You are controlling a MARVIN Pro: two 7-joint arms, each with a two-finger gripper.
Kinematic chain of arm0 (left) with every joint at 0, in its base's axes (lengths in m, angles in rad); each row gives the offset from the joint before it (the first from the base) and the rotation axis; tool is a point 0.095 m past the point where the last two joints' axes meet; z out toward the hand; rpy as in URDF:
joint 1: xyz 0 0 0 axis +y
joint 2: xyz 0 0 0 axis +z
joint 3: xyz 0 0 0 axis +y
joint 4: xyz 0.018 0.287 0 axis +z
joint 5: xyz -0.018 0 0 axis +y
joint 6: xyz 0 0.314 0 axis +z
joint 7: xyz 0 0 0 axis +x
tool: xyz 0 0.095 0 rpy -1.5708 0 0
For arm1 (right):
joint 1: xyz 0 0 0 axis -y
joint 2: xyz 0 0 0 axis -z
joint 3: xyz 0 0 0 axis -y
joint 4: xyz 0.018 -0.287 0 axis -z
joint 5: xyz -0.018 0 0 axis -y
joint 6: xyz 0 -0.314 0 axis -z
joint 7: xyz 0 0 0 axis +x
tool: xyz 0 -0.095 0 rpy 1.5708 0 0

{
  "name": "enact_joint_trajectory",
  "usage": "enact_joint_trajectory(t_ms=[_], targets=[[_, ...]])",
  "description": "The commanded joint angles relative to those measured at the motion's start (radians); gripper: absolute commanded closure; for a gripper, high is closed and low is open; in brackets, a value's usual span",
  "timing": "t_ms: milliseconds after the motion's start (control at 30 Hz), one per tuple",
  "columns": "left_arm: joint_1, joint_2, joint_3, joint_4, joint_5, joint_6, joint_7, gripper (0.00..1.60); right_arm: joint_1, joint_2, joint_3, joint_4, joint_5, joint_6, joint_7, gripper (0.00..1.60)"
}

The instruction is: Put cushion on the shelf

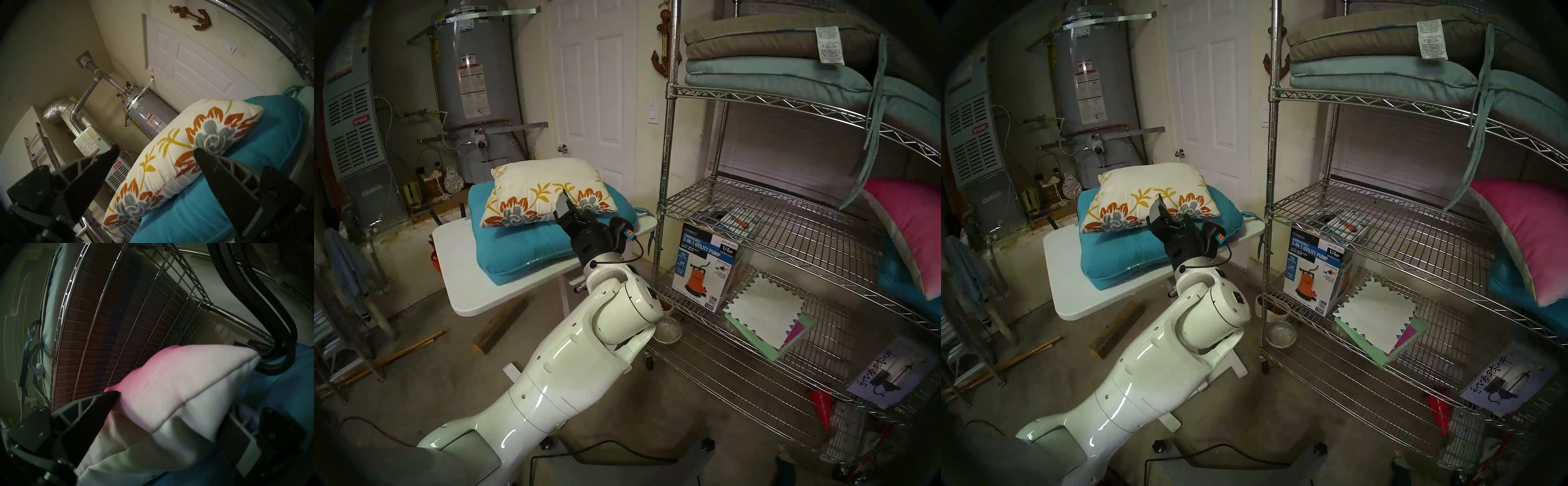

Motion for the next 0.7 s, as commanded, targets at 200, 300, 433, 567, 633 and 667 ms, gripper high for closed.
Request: enact_joint_trajectory(t_ms=[200, 300, 433, 567, 633, 667], targets=[[-0.063, -0.048, -0.004, 0.021, -0.006, -0.041, 0.017, 0.00, -0.011, -0.022, -0.003, 0.012, 0.001, 0.007, -0.003, 0.00], [-0.066, -0.053, -0.005, 0.029, -0.007, -0.049, 0.022, 0.00, -0.011, -0.022, -0.003, 0.012, 0.001, 0.007, -0.003, 0.00], [-0.058, -0.055, -0.016, 0.045, -0.010, -0.043, 0.029, 0.00, -0.011, -0.022, -0.003, 0.012, 0.001, 0.008, -0.003, 0.00], [-0.041, -0.060, -0.044, 0.059, -0.025, -0.033, 0.032, 0.00, -0.012, -0.022, -0.003, 0.012, 0.001, 0.008, -0.003, 0.00], [-0.033, -0.058, -0.062, 0.070, -0.028, -0.028, 0.038, 0.00, -0.012, -0.022, -0.003, 0.012, 0.001, 0.008, -0.003, 0.00], [-0.029, -0.056, -0.069, 0.073, -0.030, -0.027, 0.040, 0.00, -0.012, -0.022, -0.003, 0.012, 0.001, 0.008, -0.003, 0.00]])
